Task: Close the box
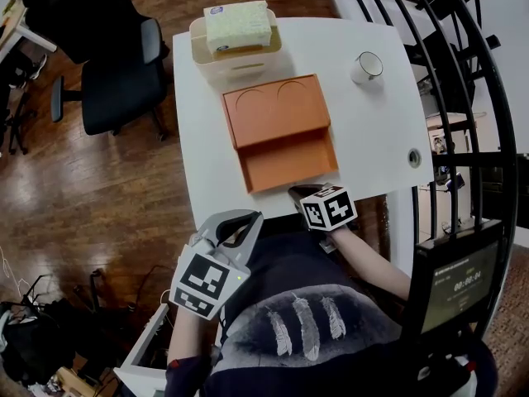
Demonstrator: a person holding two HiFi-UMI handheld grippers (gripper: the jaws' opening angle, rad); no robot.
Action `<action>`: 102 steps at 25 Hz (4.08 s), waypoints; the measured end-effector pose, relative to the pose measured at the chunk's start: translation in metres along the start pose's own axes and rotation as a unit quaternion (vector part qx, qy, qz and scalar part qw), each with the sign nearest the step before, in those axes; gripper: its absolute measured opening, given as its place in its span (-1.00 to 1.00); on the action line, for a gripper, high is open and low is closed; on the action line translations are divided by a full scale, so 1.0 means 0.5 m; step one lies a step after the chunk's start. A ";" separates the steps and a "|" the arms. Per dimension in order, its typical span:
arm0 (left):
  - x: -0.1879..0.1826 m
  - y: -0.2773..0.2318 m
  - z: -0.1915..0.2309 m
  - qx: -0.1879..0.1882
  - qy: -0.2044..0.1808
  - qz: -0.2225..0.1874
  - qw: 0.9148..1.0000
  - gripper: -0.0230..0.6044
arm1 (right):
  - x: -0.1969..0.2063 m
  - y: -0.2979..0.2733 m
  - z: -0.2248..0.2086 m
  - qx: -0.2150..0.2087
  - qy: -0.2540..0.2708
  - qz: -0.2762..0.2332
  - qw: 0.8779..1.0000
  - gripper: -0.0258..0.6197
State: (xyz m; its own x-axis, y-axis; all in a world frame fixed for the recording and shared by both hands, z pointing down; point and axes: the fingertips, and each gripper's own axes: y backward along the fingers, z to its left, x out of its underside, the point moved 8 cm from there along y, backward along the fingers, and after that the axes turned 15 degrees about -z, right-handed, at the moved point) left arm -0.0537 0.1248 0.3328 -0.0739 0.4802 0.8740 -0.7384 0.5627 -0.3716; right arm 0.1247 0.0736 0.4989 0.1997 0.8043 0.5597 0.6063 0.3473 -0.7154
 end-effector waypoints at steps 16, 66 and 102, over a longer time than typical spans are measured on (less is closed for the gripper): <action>0.002 0.000 0.009 0.003 0.004 -0.001 1.000 -0.92 | -0.012 -0.012 -0.004 0.000 -0.008 -0.010 1.000 -0.92; -0.008 -0.008 0.008 0.007 0.010 0.020 1.000 -0.92 | -0.041 -0.029 0.012 -0.036 -0.014 -0.020 0.999 -0.92; 0.002 -0.003 0.028 0.008 0.018 0.021 1.000 -0.92 | -0.043 -0.058 -0.017 -0.010 -0.043 -0.024 0.999 -0.92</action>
State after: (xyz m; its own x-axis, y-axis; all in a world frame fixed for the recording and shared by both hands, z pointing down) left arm -0.0622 0.1149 0.3389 -0.0804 0.5269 0.8461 -0.7463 0.5309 -0.4015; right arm 0.1092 0.0421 0.5110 0.1035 0.8254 0.5550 0.6287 0.3780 -0.6796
